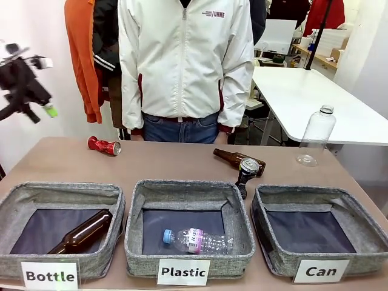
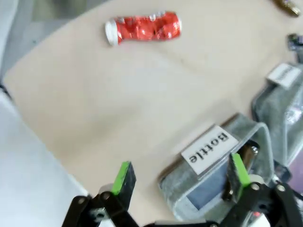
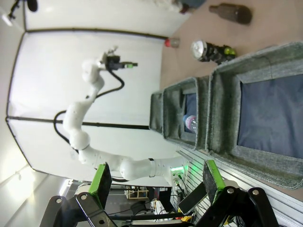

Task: Sort the can waste into the basket.
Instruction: Pick up the can waste from the table and place it in the right Fabric basket.

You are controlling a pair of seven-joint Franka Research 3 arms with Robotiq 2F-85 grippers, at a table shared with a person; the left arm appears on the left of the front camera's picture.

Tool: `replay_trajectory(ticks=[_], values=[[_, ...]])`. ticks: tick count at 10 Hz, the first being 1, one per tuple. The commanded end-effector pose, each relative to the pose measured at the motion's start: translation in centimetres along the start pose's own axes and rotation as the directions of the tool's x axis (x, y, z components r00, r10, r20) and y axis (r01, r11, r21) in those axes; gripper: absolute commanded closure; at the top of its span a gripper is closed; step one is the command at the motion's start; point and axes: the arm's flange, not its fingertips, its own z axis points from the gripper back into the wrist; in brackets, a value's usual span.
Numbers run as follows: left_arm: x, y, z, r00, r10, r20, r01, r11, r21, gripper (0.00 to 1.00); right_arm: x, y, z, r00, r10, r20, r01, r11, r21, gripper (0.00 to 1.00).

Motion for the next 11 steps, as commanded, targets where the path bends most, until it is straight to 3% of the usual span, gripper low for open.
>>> replay_trajectory(ticks=[1,3,5,6,7,11], values=[[6.4,-0.1,-0.6,0.995,0.001,-0.104,0.007,0.997,0.077,0.00,0.3,0.2,0.1,1.000,0.026,0.011,-0.026,0.999,0.024,0.00],[11.9,-1.7,-4.6,0.993,0.032,-0.113,-0.014,0.988,0.153,0.00,0.3,0.2,0.1,1.000,0.026,0.011,-0.026,0.999,0.024,0.00],[14.0,-2.7,-7.6,0.992,0.077,-0.098,-0.056,0.977,0.207,0.00,0.3,0.2,0.1,1.000,0.026,0.011,-0.026,0.999,0.024,0.00],[14.2,-3.2,-8.2,0.996,0.087,-0.022,-0.082,0.980,0.181,0.00,0.3,0.2,0.1,1.000,0.026,0.011,-0.026,0.999,0.024,0.00],[12.4,-3.2,-8.4,0.994,0.042,-0.103,-0.024,0.985,0.169,0.00,0.3,0.2,0.1,1.000,0.026,0.011,-0.026,0.999,0.024,0.00],[12.4,-3.2,-8.4,0.994,0.042,-0.103,-0.024,0.985,0.169,0.00,0.3,0.2,0.1,1.000,0.026,0.011,-0.026,0.999,0.024,0.00]])
